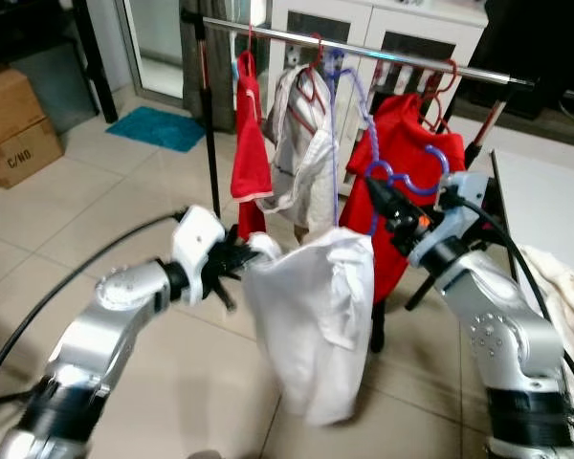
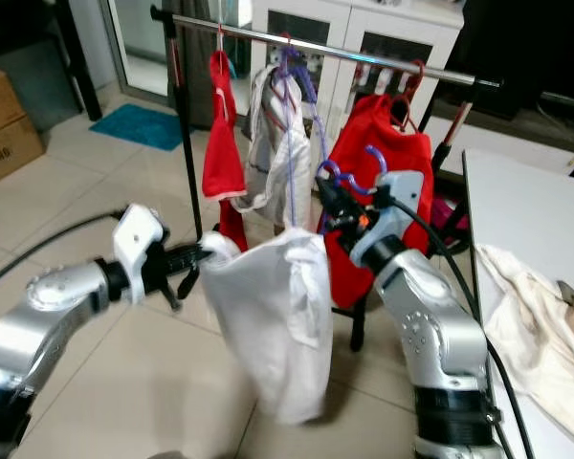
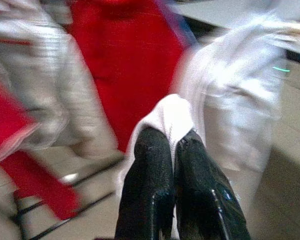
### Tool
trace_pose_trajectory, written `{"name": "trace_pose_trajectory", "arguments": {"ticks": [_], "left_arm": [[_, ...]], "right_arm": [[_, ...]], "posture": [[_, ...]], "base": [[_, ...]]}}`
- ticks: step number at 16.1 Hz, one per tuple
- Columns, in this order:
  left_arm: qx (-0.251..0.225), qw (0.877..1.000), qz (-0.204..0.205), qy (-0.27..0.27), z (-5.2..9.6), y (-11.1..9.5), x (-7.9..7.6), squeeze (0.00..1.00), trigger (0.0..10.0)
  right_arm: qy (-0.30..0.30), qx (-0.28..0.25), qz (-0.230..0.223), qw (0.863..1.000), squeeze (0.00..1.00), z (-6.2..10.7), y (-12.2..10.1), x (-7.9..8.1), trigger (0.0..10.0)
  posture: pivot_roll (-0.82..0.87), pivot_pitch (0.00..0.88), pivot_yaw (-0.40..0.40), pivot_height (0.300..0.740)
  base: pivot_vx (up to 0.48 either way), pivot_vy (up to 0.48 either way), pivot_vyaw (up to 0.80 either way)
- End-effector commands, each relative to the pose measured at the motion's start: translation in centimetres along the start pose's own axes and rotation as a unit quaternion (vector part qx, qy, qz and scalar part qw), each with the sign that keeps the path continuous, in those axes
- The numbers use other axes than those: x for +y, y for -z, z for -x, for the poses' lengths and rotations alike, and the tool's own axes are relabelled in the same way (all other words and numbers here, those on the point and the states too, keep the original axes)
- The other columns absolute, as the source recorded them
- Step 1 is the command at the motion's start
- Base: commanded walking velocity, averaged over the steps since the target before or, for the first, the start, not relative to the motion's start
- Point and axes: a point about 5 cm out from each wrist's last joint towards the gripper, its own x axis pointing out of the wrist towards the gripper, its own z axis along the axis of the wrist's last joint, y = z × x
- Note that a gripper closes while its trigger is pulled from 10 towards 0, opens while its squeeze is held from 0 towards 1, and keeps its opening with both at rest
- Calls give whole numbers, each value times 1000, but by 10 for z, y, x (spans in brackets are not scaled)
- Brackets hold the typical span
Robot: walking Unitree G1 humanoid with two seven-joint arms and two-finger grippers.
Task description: Hang hanger
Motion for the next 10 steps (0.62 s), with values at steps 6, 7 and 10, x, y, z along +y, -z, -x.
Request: {"name": "trace_pose_trajectory", "arguments": {"ticks": [6, 7, 10], "left_arm": [[29, 991, 70, 112, 40, 4, -42, 0, 0], [19, 987, 99, 122, 45, 3, -47, 0, 0], [10, 995, 80, 59, 46, 3, -36, 0, 0]], "right_arm": [[119, -57, -20, 991, 0, -3, -17, -29, 0], [126, -67, -43, 989, 0, -4, -18, -31, 0], [113, -103, -108, 982, 0, -10, -26, -27, 0]], "posture": [[69, 0, -80, 740], [73, 0, -78, 740], [60, 0, -63, 740]], "base": [[0, 0, 0], [0, 0, 0], [0, 0, 0]]}}
